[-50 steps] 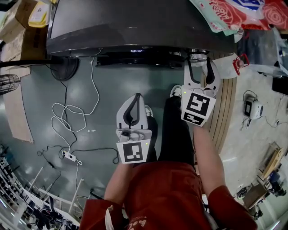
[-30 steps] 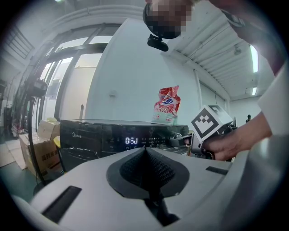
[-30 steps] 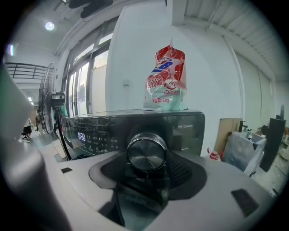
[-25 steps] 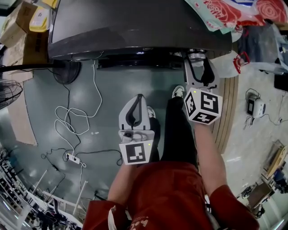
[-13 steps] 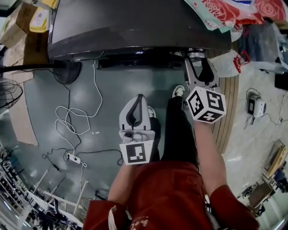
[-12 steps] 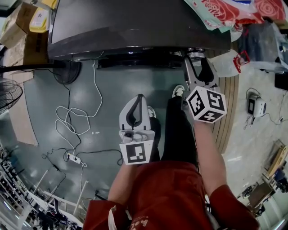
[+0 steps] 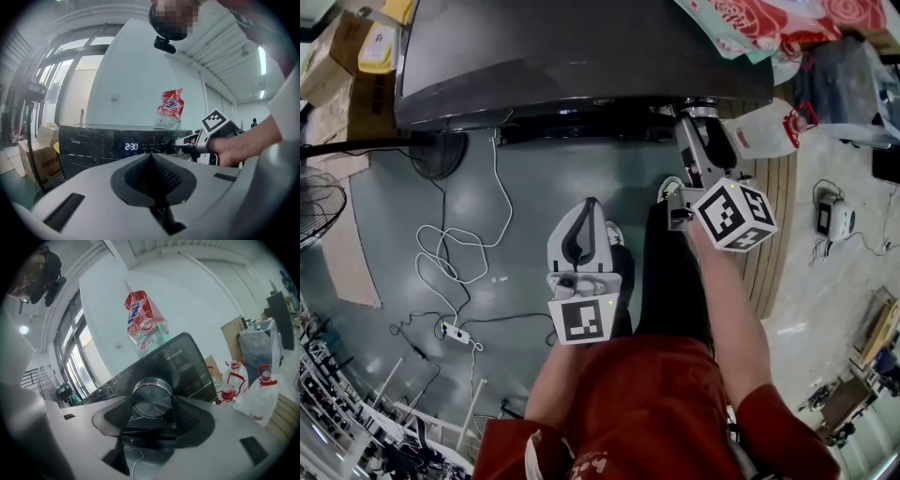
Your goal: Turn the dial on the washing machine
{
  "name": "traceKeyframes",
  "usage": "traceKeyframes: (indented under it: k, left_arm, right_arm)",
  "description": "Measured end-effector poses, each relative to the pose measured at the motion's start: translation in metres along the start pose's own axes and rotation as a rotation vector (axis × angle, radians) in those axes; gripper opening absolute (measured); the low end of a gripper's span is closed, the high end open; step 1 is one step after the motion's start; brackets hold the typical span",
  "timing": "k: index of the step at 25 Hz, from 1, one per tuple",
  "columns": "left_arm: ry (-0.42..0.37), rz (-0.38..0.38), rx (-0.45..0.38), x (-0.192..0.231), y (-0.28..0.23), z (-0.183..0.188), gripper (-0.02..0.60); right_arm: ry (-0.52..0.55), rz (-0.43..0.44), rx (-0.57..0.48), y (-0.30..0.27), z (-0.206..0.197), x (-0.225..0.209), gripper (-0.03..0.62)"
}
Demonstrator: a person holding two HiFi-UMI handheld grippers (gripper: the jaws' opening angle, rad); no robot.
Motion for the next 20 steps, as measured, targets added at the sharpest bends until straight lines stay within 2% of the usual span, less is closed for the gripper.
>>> traceKeyframes:
  k: [7,17,20]
  left_arm:
    - [-0.003,0.000,0.007,-0.0018,0.0002,-0.0020,0.009]
    - [0.001,0.003,0.007,-0.0023,0.0025,-0.0029,0.009]
    - [0.002,0.001,0.009,-0.0029,0.0035,-0.0023,0.009]
  right_arm:
    - [-0.015,-0.008,0.005,0.0002,0.0002,-0.0014,0.275]
    - [-0.137,-0.002,-0.022,0.0012,0.0014,-0.0024,0.275]
    - [-0.206,0.004,-0.033,0.0016,0.0013,-0.0026,0.275]
Point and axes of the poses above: the fingertips, and each gripper's own axes: y backward along the fingers, x to its left, z out of its top, the point moved 4 cm from there along y, backward along the fingers, and after that the axes turned 8 degrees about -x, right-handed, at the moved point
